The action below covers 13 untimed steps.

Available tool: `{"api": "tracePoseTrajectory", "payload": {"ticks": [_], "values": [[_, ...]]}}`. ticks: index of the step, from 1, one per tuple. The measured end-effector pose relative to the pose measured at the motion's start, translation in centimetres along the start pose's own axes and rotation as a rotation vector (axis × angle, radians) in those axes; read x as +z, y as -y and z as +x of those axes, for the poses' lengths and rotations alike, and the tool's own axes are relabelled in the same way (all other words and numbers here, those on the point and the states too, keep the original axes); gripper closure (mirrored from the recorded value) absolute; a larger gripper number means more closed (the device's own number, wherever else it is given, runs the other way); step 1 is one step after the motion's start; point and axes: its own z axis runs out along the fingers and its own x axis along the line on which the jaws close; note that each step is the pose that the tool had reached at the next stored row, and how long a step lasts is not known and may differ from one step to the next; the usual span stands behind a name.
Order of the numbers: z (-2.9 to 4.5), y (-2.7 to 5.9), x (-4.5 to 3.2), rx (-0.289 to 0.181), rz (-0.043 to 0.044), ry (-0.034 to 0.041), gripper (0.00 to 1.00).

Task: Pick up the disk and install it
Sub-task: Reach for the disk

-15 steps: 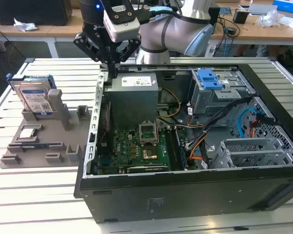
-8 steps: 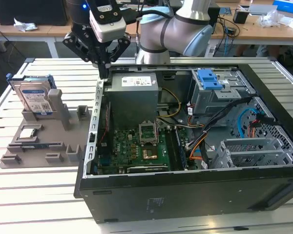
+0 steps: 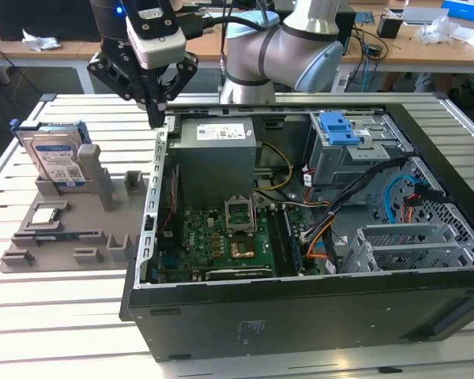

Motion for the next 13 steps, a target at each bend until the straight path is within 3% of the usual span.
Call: {"api": "tracePoseTrajectory", "payload": {"ticks": [13], "values": [[2.44,0.18,-0.07,0.0,0.0001,0.0,0.89]]}}
